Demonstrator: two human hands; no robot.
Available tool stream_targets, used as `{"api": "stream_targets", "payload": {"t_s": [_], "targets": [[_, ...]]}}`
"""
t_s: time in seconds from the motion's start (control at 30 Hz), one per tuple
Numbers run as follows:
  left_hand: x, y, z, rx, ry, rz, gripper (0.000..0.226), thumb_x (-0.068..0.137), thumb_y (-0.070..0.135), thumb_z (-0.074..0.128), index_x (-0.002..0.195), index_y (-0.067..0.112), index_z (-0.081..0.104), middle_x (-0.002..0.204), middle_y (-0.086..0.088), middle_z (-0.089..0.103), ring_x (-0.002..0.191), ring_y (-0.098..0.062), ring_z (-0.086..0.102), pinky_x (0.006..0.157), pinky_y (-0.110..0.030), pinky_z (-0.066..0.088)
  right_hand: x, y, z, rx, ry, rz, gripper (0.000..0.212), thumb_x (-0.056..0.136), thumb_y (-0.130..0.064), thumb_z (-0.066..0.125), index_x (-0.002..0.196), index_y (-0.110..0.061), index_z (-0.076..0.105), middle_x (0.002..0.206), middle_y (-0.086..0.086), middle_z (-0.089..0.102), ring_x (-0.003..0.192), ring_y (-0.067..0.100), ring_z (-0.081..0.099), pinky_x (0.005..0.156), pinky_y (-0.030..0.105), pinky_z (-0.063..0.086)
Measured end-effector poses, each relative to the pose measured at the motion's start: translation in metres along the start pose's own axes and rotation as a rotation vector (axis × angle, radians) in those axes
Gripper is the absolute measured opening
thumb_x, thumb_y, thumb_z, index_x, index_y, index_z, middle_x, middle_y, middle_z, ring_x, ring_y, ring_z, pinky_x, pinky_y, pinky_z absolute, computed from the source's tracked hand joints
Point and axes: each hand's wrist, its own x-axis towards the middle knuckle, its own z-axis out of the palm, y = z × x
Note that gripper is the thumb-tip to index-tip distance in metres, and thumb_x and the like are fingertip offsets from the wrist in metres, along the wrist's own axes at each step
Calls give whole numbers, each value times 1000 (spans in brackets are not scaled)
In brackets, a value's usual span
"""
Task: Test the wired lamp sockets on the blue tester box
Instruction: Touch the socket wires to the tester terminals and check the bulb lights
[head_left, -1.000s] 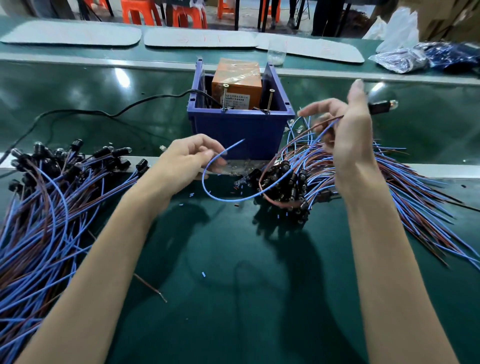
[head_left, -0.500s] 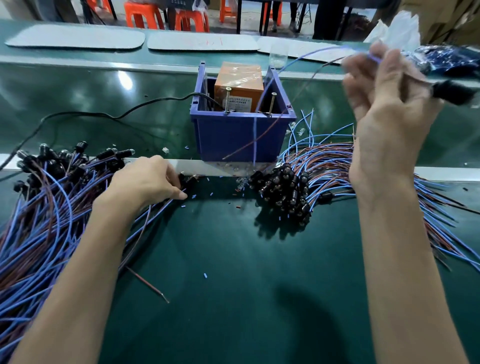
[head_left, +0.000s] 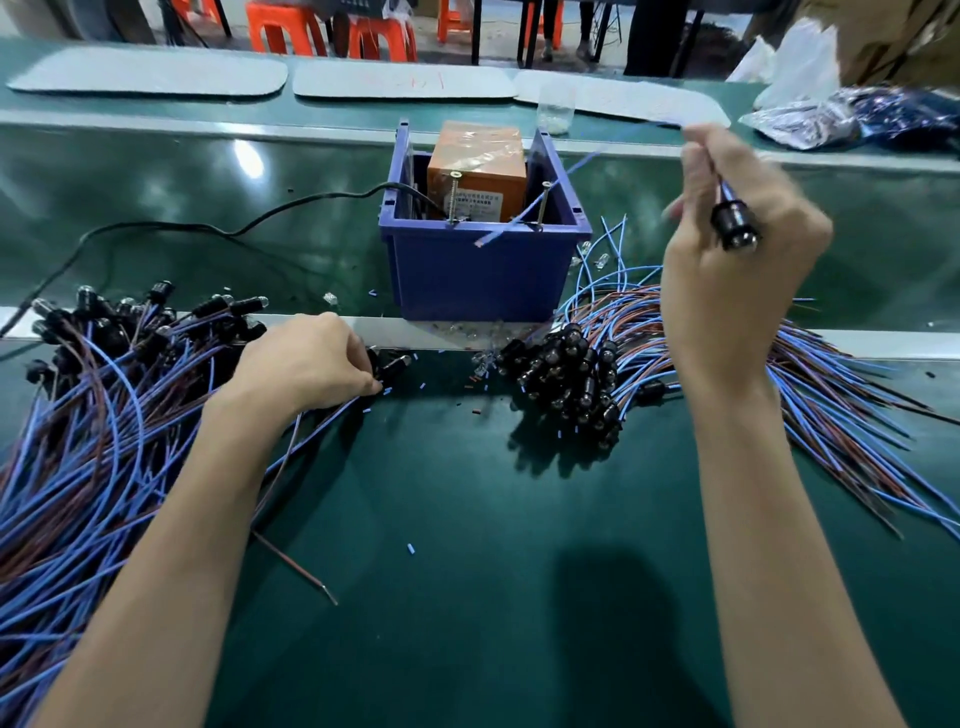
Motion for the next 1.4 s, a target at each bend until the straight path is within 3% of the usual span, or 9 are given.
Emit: {"api": "stream_targets", "payload": {"t_s": [0.17, 0.33, 0.43, 0.5, 0.63, 0.77, 1.1, 1.23, 1.4], "targets": [[-1, 2, 0, -7, -5, 0, 21, 76, 36, 75, 60, 31, 62, 85, 1, 68, 88, -25, 62, 78, -32, 51, 0, 11, 4, 58, -67, 186, 30, 99, -12, 41, 115, 0, 64, 100, 5, 70, 89, 13, 70, 80, 27, 56], [-2, 1, 0, -16, -10, 9, 20, 76, 35, 75, 60, 32, 63, 85, 2, 67, 88, -23, 61, 79, -32, 51, 0, 7, 5, -63, -33, 18, 57, 102, -21, 42, 143, 14, 25, 151, 27, 30, 142, 36, 29, 118, 28, 24], [-3, 2, -1, -11, -11, 16, 20, 76, 35, 75, 61, 32, 63, 86, 2, 67, 89, -24, 61, 81, -33, 52, -2, 8, 6, -78, -106, 6, 63, 103, -25, 40, 145, 14, 15, 155, 28, 16, 146, 40, 12, 115, 13, 5], [-3, 3, -1, -2, -14, 11, 20, 77, 36, 75, 61, 32, 63, 87, 1, 67, 90, -24, 61, 81, -32, 51, -3, 12, 8, -133, -264, 70, 63, 102, -29, 41, 150, 3, 14, 158, 20, 15, 148, 33, 11, 110, 10, 1], [-3, 4, -1, 10, -22, 11, 18, 79, 36, 73, 64, 33, 63, 88, 0, 68, 91, -24, 61, 82, -34, 52, -11, 29, 13, -425, -841, 182, 40, 100, -20, 43, 138, -9, 42, 141, 18, 44, 129, 36, 43, 104, 47, 36], [-4, 5, -3, 15, 1, 18, 17, 83, 38, 69, 70, 28, 65, 92, -4, 68, 92, -27, 60, 83, -35, 51, -18, 28, 14, -523, -1222, 299, 48, 93, -7, 38, 137, -22, 50, 137, 16, 51, 121, 36, 48, 100, 40, 41], [-25, 36, -14, -270, 242, 269, 13, 84, 24, 70, 75, 25, 60, 82, 4, 66, 81, -24, 68, 82, -39, 51, -11, 21, 8, -413, -996, 222, 50, 88, -7, 41, 128, -29, 61, 128, 15, 60, 109, 33, 56, 95, 37, 46], [-42, 62, -16, -560, 397, 475, 15, 82, 17, 73, 73, 24, 63, 67, 12, 64, 64, -14, 66, 64, -26, 52, -7, 2, 6, 139, -968, 149, 29, 92, -38, 57, 115, -26, 69, 92, -13, 71, 89, 2, 64, 84, 13, 46], [-56, 86, -9, -891, 504, 493, 15, 85, 9, 70, 88, 20, 60, 78, 13, 65, 61, 1, 64, 60, -9, 45, -19, -16, 12, 458, -950, 110, 22, 90, -28, 58, 101, -16, 72, 92, 13, 73, 90, 24, 69, 86, 57, 51]]}}
